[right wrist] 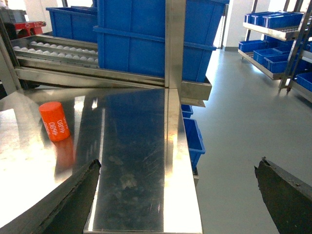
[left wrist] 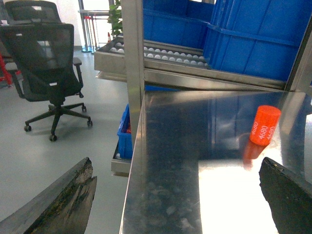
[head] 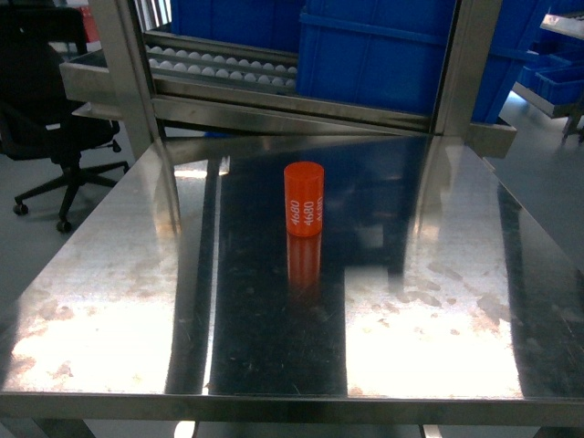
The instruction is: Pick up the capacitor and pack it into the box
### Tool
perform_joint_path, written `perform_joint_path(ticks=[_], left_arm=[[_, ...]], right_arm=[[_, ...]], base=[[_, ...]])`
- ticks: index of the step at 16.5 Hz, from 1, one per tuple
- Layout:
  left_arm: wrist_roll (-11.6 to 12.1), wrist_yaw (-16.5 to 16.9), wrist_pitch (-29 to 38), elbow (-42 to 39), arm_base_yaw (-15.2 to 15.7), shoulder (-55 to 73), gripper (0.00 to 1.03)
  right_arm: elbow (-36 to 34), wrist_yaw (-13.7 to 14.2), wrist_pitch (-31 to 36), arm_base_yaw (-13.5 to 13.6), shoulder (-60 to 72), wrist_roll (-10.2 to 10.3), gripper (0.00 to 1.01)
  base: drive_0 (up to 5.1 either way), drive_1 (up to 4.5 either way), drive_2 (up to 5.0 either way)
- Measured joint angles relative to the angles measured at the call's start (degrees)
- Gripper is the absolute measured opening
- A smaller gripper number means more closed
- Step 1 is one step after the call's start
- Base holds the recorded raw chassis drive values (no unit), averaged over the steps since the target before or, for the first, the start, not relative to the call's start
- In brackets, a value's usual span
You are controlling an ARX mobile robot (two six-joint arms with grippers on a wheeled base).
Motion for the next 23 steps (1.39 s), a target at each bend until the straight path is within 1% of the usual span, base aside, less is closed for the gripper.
perform_joint_path(ticks=[12, 13, 14, 15, 16, 18, 20, 21, 22, 23], left_arm=[[0.0, 0.0, 0.0, 0.0, 0.0, 0.0, 0.98], [-0.5, -1.7, -0.9, 0.3, -0.9, 1.5, 0.98], [-1.2, -4.6, 6.3, 0.3, -4.4, 9.6, 0.98], [-1.6, -6.9, 15.5, 0.3, -8.4, 19.2, 0.98], [-1.8, -7.8, 20.1, 0.5, -10.1, 23.8, 0.98], [-2.3, -8.3, 27.7, 1.7, -11.8, 32.2, 0.98], [-2.9, -10.5, 45.2, 8.9, -15.4, 52.4, 0.98], [-3.1, -10.8, 52.5, 13.7, -17.0, 63.1, 0.98], [-3.0, -10.7, 57.2, 18.3, -18.9, 74.2, 0.98], [-3.0, -10.7, 58.6, 22.2, -20.2, 82.6, 0.98]], right_arm=[[0.0, 0.0, 0.0, 0.0, 0.0, 0.0, 0.98], [0.0, 0.0, 0.0, 0.0, 0.0, 0.0, 0.98], [0.0, 0.0, 0.0, 0.0, 0.0, 0.0, 0.98], [0.0, 0.0, 0.0, 0.0, 0.0, 0.0, 0.98], [0.0, 0.0, 0.0, 0.0, 0.0, 0.0, 0.98], [0.0, 0.0, 0.0, 0.0, 0.0, 0.0, 0.98], [0.0, 0.0, 0.0, 0.0, 0.0, 0.0, 0.98], [0.0, 0.0, 0.0, 0.0, 0.0, 0.0, 0.98], [0.0, 0.0, 0.0, 0.0, 0.0, 0.0, 0.98], [0.0, 0.0, 0.0, 0.0, 0.0, 0.0, 0.98]], base=[[0.0, 0.0, 0.0], [0.0, 0.0, 0.0], [0.0, 0.0, 0.0], [0.0, 0.0, 0.0], [0.0, 0.0, 0.0], [0.0, 0.0, 0.0], [0.0, 0.0, 0.0], [0.0, 0.0, 0.0], [0.0, 0.0, 0.0], [0.0, 0.0, 0.0]])
